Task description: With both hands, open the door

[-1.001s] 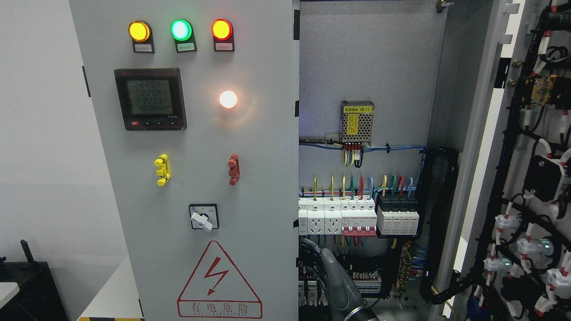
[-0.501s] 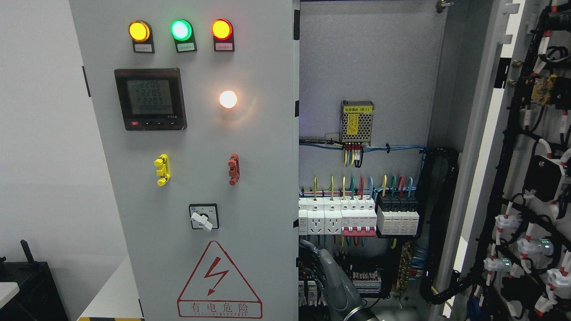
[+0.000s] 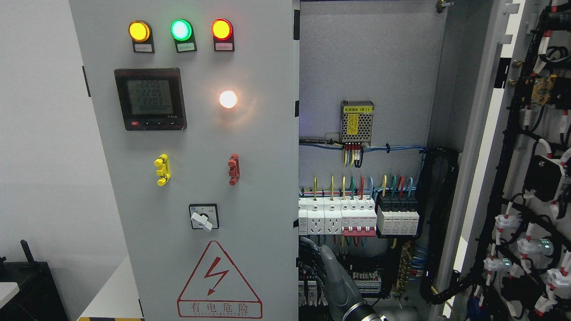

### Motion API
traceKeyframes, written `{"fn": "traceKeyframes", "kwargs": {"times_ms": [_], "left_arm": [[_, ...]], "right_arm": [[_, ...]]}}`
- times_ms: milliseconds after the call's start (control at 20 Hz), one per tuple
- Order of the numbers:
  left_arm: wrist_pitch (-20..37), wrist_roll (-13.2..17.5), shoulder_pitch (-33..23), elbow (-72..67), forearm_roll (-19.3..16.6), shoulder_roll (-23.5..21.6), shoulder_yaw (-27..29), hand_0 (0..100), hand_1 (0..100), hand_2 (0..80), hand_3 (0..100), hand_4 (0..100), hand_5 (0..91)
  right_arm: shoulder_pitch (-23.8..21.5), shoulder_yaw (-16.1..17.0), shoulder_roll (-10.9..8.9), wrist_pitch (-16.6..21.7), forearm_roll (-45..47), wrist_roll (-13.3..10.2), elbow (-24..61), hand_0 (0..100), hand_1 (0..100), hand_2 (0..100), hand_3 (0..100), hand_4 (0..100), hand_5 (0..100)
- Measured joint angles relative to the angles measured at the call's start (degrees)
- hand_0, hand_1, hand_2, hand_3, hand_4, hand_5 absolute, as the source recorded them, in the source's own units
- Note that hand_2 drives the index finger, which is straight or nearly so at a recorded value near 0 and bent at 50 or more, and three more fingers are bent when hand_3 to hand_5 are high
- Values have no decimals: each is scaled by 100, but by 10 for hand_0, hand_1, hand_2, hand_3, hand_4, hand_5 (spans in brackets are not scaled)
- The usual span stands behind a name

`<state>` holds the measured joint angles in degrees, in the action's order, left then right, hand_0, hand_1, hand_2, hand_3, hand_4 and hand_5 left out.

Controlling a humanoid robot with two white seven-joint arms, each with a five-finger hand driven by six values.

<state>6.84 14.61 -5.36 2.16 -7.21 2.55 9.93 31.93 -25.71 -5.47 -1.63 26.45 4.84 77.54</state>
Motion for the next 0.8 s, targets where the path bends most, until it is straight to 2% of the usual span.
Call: {"fn": "traceKeyframes", "kwargs": {"times_ms": [250,801], "left_arm": [[0,0,0,0,0,0,0,0,0,0,0,43,0],[0,0,0,-1,0,0,0,0,0,0,0,43,0]], "right_arm": [[16,3,-2,-18,33,139,-12,0,0,0,0,0,0],[33,10,-10,-27,171,209,-22,0,0,0,0,0,0]]}}
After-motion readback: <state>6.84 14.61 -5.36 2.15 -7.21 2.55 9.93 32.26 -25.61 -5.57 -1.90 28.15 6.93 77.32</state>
